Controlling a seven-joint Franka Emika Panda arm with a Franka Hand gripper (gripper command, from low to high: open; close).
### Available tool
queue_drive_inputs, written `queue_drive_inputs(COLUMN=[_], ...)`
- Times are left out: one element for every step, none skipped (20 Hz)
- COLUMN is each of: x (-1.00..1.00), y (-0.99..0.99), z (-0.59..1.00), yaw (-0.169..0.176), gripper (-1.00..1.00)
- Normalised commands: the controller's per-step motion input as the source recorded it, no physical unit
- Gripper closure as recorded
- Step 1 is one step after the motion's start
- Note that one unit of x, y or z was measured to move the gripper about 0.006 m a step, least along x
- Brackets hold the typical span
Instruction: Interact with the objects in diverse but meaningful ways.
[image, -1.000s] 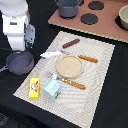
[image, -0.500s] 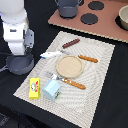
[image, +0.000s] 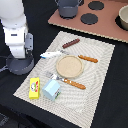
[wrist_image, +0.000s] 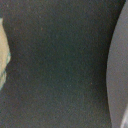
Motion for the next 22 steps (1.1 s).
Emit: queue_drive_inputs(x=[-0.26,-0.27,-0.29,-0.29,-0.29,-0.27,-0.27,-0.24,-0.25,-0.23,-0.19,-0.15,-0.04,0.00,0.09,0.21,0.26,0.54,0.81,0.83,0.85,0.91], y=[0.00,0.00,0.00,0.00,0.00,0.00,0.00,0.00,0.00,0.00,0.00,0.00,-0.06,-0.18,-0.24,-0.26,-0.28,-0.23,0.00,0.00,0.00,0.05], z=[-0.18,-0.18,-0.18,-0.18,-0.18,-0.18,-0.17,-0.14,-0.13,-0.11,-0.03,0.00,0.13,0.47,0.63,0.77,0.87,1.00,1.00,1.00,1.00,1.00], yaw=[0.057,0.057,0.057,0.057,0.056,0.056,0.055,0.056,0.056,0.056,0.057,0.054,0.046,0.000,-0.026,-0.109,-0.150,-0.147,-0.125,-0.112,-0.103,-0.065], gripper=[1.00,1.00,1.00,1.00,1.00,1.00,1.00,1.00,1.00,1.00,1.00,1.00,1.00,1.00,1.00,1.00,1.00,1.00,1.00,1.00,1.00,1.00])
